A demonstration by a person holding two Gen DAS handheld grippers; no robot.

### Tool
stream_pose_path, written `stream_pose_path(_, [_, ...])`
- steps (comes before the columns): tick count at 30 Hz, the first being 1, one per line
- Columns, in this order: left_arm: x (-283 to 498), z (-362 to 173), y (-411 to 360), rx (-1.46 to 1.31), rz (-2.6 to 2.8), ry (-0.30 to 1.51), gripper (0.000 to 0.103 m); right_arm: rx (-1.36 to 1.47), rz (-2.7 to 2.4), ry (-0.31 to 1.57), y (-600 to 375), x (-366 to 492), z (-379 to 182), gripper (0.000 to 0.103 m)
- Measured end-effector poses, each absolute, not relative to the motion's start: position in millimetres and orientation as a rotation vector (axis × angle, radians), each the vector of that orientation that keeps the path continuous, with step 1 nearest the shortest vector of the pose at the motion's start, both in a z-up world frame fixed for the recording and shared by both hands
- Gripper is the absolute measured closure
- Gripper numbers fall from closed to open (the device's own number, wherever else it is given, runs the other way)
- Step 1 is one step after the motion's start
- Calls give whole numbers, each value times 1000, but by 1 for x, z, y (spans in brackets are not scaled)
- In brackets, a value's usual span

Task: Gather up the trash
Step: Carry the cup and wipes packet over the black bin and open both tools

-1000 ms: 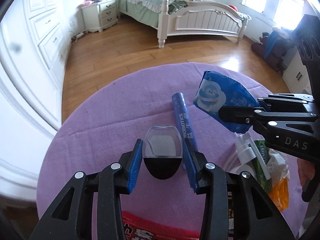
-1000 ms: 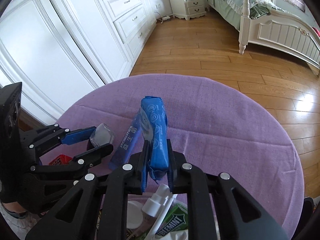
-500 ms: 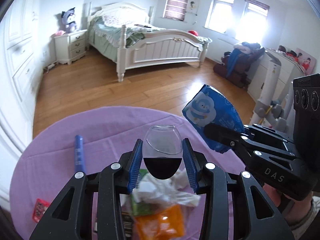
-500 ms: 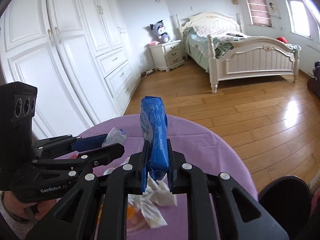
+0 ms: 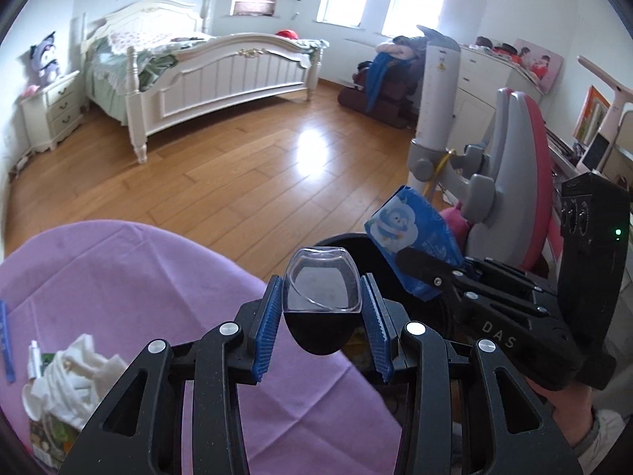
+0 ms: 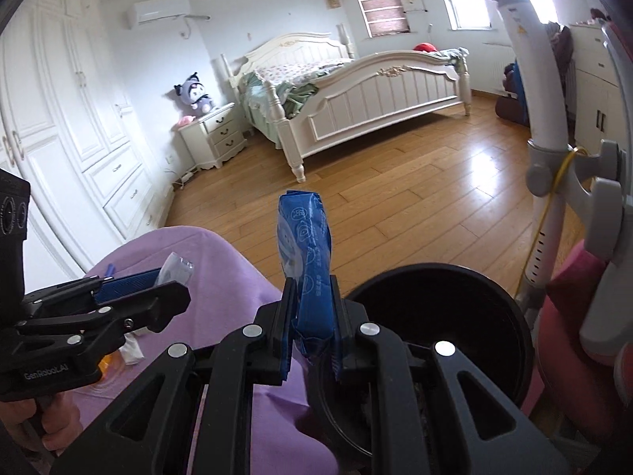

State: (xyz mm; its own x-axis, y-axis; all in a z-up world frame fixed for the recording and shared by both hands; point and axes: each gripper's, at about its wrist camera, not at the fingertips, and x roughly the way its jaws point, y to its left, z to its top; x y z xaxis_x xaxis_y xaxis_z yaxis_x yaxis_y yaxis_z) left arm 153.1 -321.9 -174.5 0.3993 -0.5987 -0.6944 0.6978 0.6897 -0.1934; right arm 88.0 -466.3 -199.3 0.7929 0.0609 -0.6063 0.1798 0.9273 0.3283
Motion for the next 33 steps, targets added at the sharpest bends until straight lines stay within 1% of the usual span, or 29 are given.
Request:
stream_pose_path(8, [146, -202, -395, 183, -878, 876, 62, 461, -124, 711, -512, 65, -239, 88])
stream_pose_path(18, [146, -228, -427, 214, -895, 932, 62, 511, -179, 744, -537, 57, -264, 87])
stream_pose_path(21, [149, -231, -428, 210, -900, 952, 62, 521, -197, 755, -540, 58, -264, 84])
stream_pose_path(22, [149, -232, -429, 210, -899, 959, 59, 525, -204, 766, -542, 59, -265, 84])
stream_pose_path(23, [150, -232, -428, 208, -898, 963, 47, 526, -213, 775, -543, 59, -265, 77])
stream_pose_path(24, [150, -230, -426, 207, -890, 955, 41, 527, -225, 776, -543, 59, -264, 70])
stream_pose_path(25, [149, -228, -423, 210, -881, 936, 33, 533, -229, 764, -546, 58, -263, 54])
stream_pose_path(26, [147, -226, -423, 217, -875, 921, 28, 540, -226, 751, -547, 56, -263, 45])
stream_pose_path(28, [146, -221, -419, 227, -870, 902, 25, 541, -219, 741, -545, 55, -260, 43])
stream_pose_path(33, [150, -204, -390, 186, -841, 885, 25, 526, -170, 736, -527, 61, -251, 43])
